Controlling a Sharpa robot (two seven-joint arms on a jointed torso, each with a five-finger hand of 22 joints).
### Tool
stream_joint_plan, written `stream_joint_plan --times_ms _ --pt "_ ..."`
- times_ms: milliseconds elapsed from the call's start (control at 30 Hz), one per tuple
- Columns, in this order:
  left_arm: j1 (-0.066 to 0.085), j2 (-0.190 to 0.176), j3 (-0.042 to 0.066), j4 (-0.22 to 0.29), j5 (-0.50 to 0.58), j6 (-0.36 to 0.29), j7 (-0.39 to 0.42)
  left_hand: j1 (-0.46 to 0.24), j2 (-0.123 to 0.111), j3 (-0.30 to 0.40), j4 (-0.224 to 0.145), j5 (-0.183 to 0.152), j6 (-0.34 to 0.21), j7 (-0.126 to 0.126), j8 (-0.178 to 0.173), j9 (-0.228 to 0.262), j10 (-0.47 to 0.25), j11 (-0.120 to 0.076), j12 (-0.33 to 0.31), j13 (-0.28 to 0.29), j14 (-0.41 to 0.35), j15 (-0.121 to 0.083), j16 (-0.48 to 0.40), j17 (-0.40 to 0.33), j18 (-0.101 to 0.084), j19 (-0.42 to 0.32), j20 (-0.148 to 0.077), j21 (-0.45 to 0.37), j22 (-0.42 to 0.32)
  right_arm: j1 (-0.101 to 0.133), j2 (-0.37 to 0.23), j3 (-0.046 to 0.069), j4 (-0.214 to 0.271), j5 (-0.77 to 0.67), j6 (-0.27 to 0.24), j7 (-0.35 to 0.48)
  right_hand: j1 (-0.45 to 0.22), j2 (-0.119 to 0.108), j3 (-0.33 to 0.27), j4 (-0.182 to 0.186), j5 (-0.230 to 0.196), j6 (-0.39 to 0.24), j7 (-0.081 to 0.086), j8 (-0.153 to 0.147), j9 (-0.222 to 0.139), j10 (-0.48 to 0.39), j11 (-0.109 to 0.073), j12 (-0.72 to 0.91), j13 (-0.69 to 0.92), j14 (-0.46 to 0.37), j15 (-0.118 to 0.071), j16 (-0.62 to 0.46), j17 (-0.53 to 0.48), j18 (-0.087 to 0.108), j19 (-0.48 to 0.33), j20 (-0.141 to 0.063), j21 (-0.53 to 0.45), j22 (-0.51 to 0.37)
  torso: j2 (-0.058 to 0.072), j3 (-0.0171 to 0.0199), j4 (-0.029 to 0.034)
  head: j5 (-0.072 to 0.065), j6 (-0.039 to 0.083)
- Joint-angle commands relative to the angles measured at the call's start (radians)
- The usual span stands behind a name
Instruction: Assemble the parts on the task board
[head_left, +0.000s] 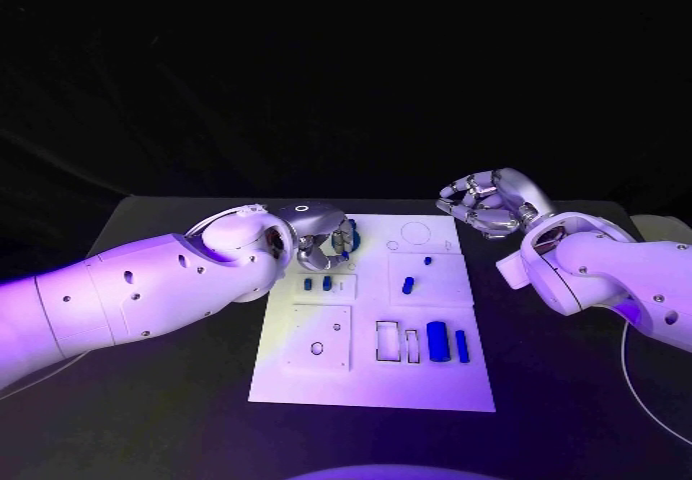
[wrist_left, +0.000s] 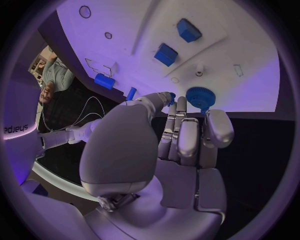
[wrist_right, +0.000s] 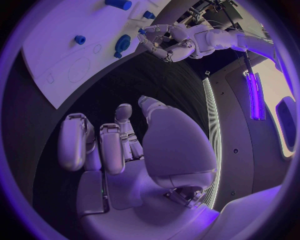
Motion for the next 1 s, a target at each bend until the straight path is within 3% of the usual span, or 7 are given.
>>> stream_joint_plan --times_ms 33,333,533,1000 --pt "-0.001 -0.022 0.002 0.014 0.021 0.011 -0.015 -0.01 0.001 -0.003 0.003 -0.006 0.008 -0.002 -0.002 0.0 0.008 -0.001 -0.005 -0.001 0.005 0.0 0.004 -0.003 -0.006 0.008 0.001 0.004 0.001 -0.002 -0.002 0.0 0.0 -0.003 0.013 0.008 -0.006 -0.005 0.005 0.001 0.005 -0.001 -0.003 0.003 -0.001 0.006 0.001 0.003 -0.001 0.036 -0.007 -0.005 0.021 0.011 -0.005 -0.001 -0.006 0.056 0.002 0.0007 -0.0003 0.0 0.0" --pt "-0.014 -0.075 0.003 0.027 0.037 0.012 -0.022 -0.01 -0.001 -0.003 0.001 -0.006 0.009 -0.002 -0.003 0.0 0.01 -0.002 -0.008 -0.002 0.005 0.0 0.003 -0.007 -0.005 0.006 0.0 0.002 -0.002 -0.004 -0.005 0.0 0.001 -0.003 0.013 0.009 -0.006 -0.005 0.005 0.001 0.005 -0.001 -0.003 0.003 -0.001 0.006 0.001 0.003 -0.001 0.036 -0.007 -0.005 0.021 0.011 -0.005 -0.001 -0.006 0.056 0.002 0.0 0.0014 0.001 -0.003" --pt "-0.018 -0.093 0.003 0.029 0.039 0.015 -0.028 -0.01 -0.001 -0.003 0.001 -0.006 0.009 -0.002 -0.004 0.0 0.01 -0.002 -0.009 -0.002 0.005 0.0 0.003 -0.007 -0.005 0.006 0.0 0.002 -0.001 -0.005 -0.005 0.0 0.001 -0.003 0.013 0.009 -0.006 -0.005 0.005 0.001 0.005 -0.001 -0.003 0.003 -0.001 0.006 0.001 0.003 -0.001 0.036 -0.007 -0.005 0.021 0.011 -0.005 -0.001 -0.006 0.056 0.003 0.001 -0.0033 0.006 -0.004" --pt "-0.022 -0.095 0.003 0.024 0.043 0.009 -0.031 -0.01 -0.001 -0.003 0.0 -0.006 0.01 -0.002 -0.004 0.0 0.012 -0.002 -0.01 -0.002 0.004 0.0 0.002 -0.009 -0.005 0.006 0.0 0.002 -0.001 -0.006 -0.005 0.0 0.002 -0.003 0.013 0.009 -0.006 -0.005 0.005 0.001 0.005 -0.001 -0.003 0.003 -0.001 0.006 0.001 0.003 -0.001 0.036 -0.007 -0.005 0.021 0.011 -0.005 -0.001 -0.006 0.056 0.002 0.0026 -0.0022 0.007 -0.01"
